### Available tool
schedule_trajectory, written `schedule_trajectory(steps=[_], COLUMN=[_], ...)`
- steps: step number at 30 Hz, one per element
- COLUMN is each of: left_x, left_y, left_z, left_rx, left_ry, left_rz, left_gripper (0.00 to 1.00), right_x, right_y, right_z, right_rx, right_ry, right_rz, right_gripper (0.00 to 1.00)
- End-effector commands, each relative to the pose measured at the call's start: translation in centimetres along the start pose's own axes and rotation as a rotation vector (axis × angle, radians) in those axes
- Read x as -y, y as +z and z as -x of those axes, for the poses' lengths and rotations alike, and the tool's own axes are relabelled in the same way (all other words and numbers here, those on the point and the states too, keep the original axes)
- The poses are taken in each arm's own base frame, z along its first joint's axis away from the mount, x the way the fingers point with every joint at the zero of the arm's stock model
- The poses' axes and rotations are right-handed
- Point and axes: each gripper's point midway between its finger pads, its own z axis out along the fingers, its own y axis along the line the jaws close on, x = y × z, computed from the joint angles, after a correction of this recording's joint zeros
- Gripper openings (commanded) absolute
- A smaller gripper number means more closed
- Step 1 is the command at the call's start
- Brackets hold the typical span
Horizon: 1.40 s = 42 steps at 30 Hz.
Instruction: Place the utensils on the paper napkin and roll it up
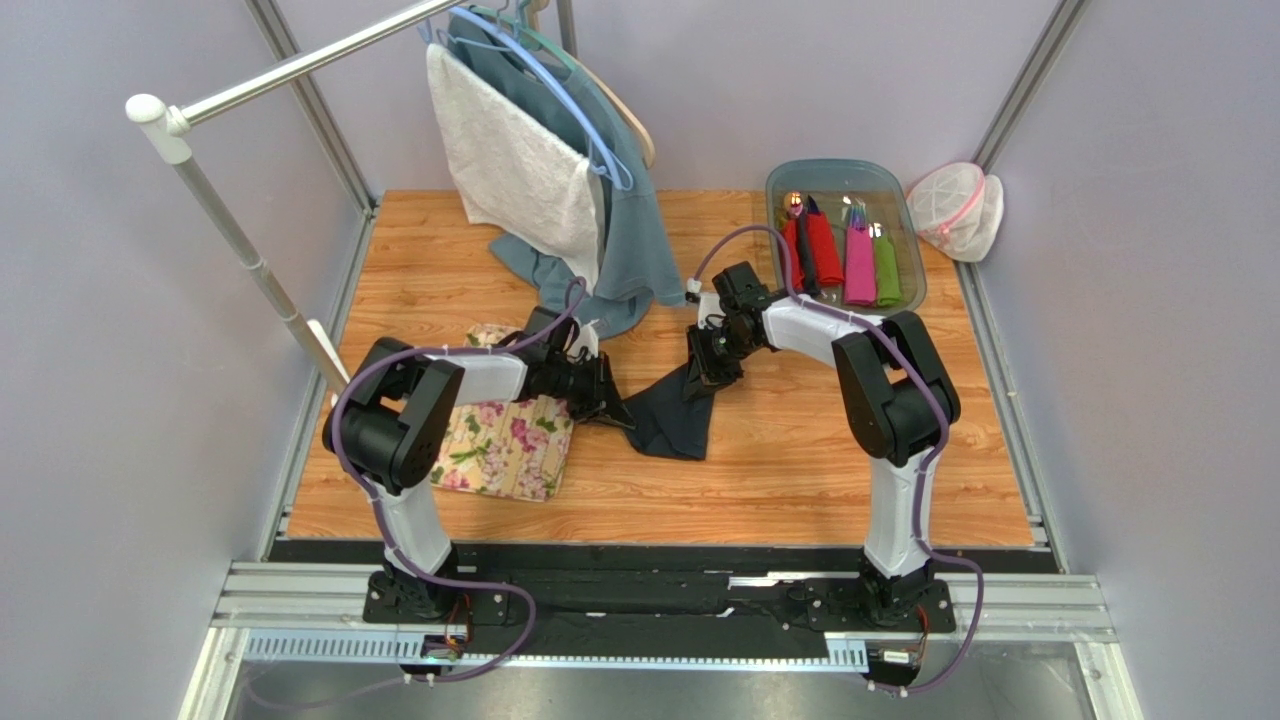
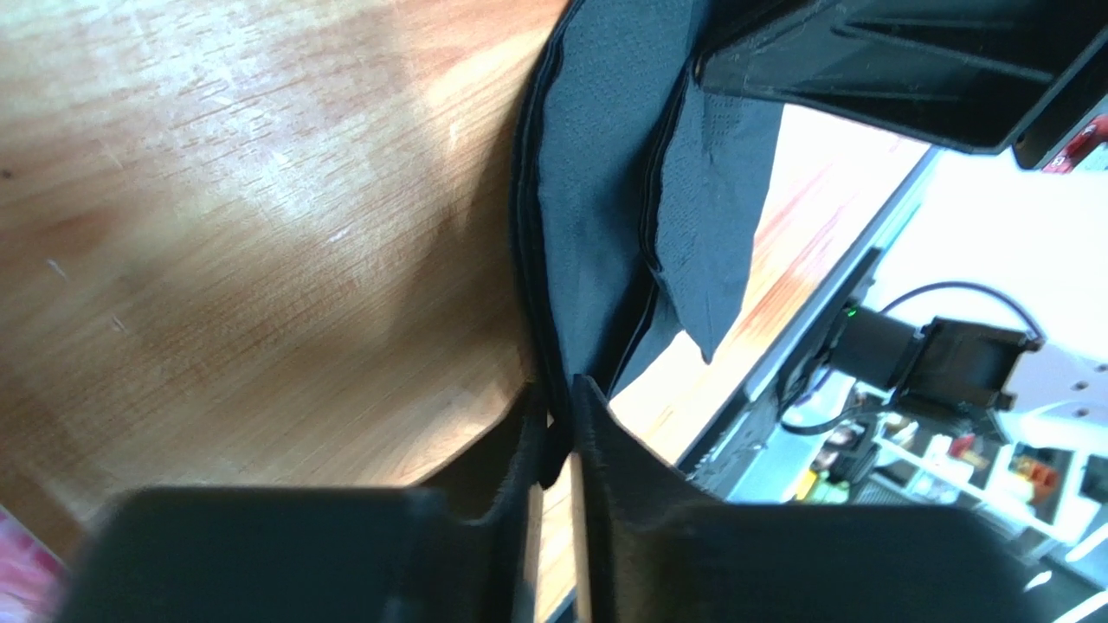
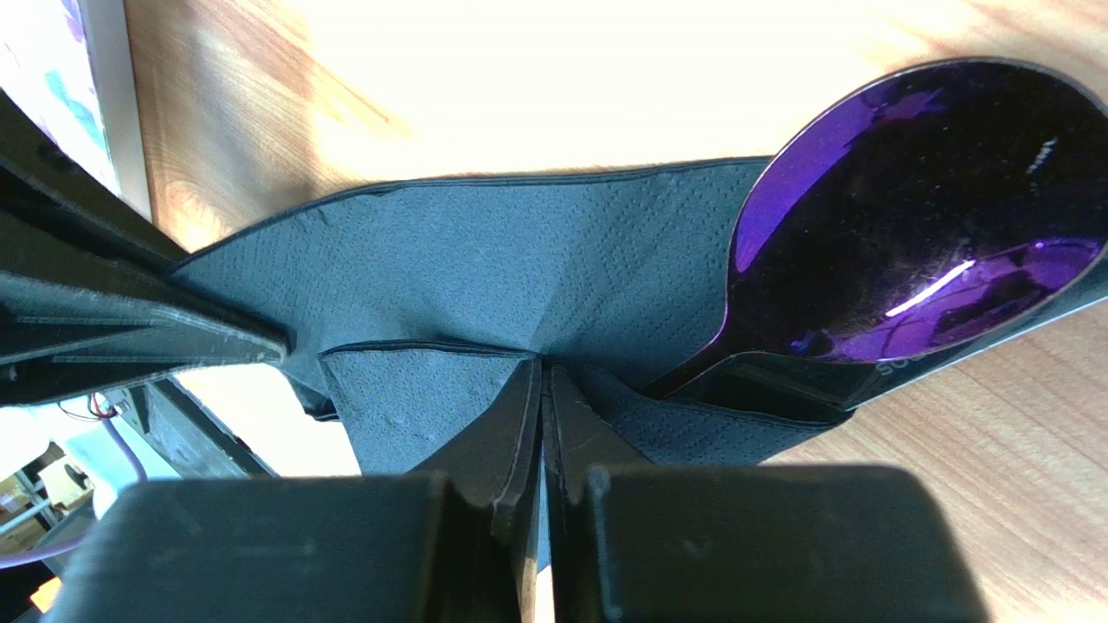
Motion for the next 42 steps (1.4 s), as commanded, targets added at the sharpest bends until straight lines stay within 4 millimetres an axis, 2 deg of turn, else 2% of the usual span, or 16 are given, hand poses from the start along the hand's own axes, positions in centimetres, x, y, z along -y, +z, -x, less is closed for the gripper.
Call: schedule_trajectory(steps=[1,3,5,9,17,19,24,28,29,32,35,38,41,42], left_x=[2.7,4.7,6.1,8.7,10.5,9.9,5.7,3.2,2.0,0.6,0.1,0.3,0.4,0.5], left_y=[-1.0,-1.2,-1.1,0.3,4.0,4.9,7.0,7.3,7.2,6.7,6.5,6.4,6.4,6.4], left_z=[1.0,1.0,1.2,0.6,0.7,0.6,0.0,-0.4,-1.2,-1.4,-1.7,-1.8,-1.8,-1.8], left_rx=[0.024,0.021,0.021,0.004,-0.008,-0.01,-0.04,-0.059,-0.09,-0.105,-0.118,-0.119,-0.118,-0.117], left_ry=[0.042,0.08,0.095,0.129,0.131,0.121,0.058,0.056,0.032,0.037,0.045,0.048,0.052,0.052], left_rz=[-0.061,-0.096,-0.128,-0.193,-0.215,-0.175,-0.033,0.029,0.069,0.105,0.119,0.107,0.102,0.102], left_gripper=[0.08,0.01,0.0,0.0,0.01,0.01,0.02,0.01,0.0,0.0,0.0,0.0,0.0,0.0], right_x=[5.6,5.5,5.6,5.6,5.7,5.6,5.7,5.3,5.2,4.0,1.8,-0.4,-1.3,-0.7], right_y=[2.6,2.7,2.7,2.8,2.7,2.8,2.6,2.4,2.3,1.9,0.5,-2.1,-4.5,-5.3], right_z=[-4.4,-4.2,-4.3,-4.2,-4.3,-4.3,-4.3,-4.1,-4.0,-3.3,-1.2,1.5,3.6,4.1], right_rx=[-0.129,-0.127,-0.128,-0.126,-0.125,-0.125,-0.124,-0.117,-0.116,-0.101,-0.051,0.029,0.084,0.101], right_ry=[0.027,0.024,0.026,0.03,0.036,0.042,0.045,0.043,0.046,0.048,0.035,0.049,0.088,0.116], right_rz=[-0.214,-0.213,-0.215,-0.217,-0.225,-0.222,-0.227,-0.221,-0.216,-0.17,-0.091,-0.001,0.072,0.085], right_gripper=[0.0,0.0,0.0,0.0,0.0,0.0,0.0,0.0,0.0,0.0,0.01,0.06,0.07,0.07])
